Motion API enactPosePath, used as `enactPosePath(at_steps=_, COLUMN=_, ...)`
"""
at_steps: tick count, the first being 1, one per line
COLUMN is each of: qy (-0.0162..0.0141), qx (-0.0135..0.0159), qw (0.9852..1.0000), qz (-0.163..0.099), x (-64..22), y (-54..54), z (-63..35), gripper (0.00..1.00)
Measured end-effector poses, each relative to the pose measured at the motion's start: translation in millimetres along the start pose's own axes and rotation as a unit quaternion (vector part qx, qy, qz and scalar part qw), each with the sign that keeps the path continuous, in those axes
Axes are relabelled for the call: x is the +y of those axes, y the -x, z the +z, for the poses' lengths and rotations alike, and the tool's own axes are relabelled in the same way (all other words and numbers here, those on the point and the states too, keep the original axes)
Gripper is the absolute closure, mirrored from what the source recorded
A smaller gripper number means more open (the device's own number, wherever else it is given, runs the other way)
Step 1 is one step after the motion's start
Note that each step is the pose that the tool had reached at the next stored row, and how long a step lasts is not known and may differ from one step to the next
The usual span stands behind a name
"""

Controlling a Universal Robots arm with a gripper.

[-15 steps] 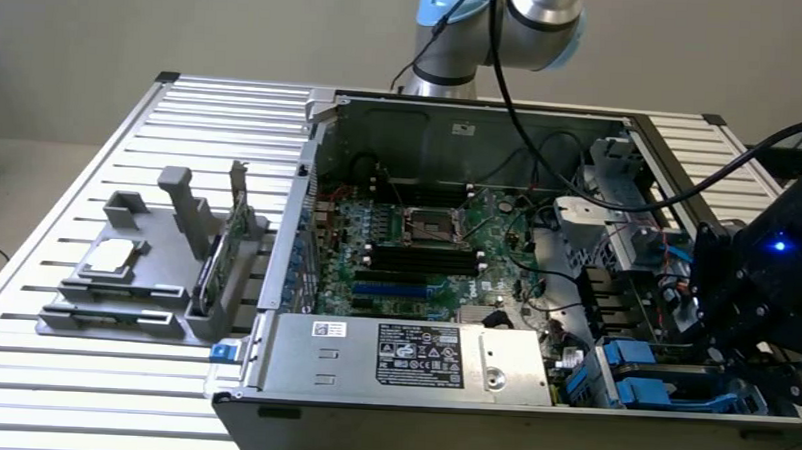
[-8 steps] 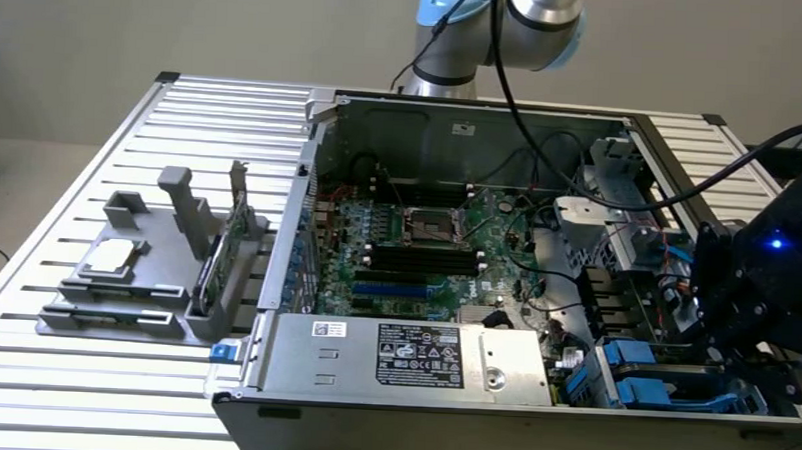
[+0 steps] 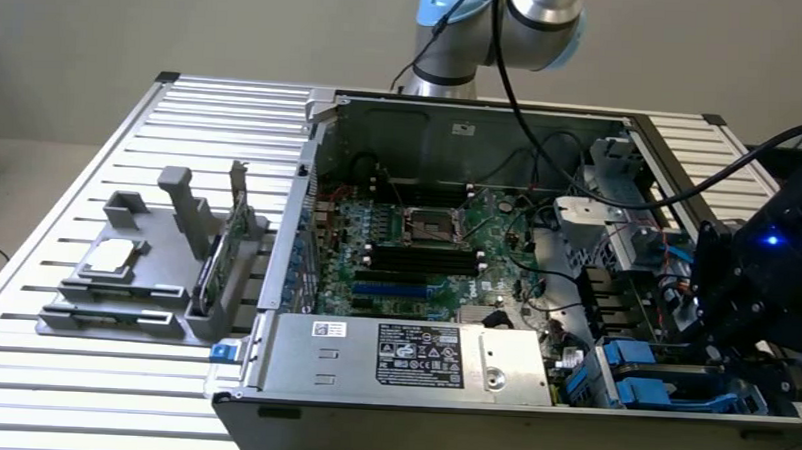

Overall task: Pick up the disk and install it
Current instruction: 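Insert the first disk wire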

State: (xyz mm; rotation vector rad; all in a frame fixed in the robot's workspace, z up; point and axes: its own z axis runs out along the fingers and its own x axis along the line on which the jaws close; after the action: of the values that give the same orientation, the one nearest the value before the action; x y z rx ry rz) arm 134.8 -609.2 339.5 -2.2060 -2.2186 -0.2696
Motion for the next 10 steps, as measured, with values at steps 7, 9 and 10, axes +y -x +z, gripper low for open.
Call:
enactPosePath(at_steps=7, qy=0.0008, qx=-0.002, qw=1.0, qz=0.007, x=-0.6, y=-0.6, z=0.6, gripper=0.83)
enactPosePath(at_steps=9, qy=0.001, qx=-0.0024, qw=1.0, qz=0.008, x=-0.8, y=-0.9, z=1.0, gripper=0.83)
enactPosePath(at_steps=10, qy=0.0011, qx=-0.0027, qw=1.0, qz=0.009, x=-0.9, y=-1.1, z=1.1, gripper=0.83)
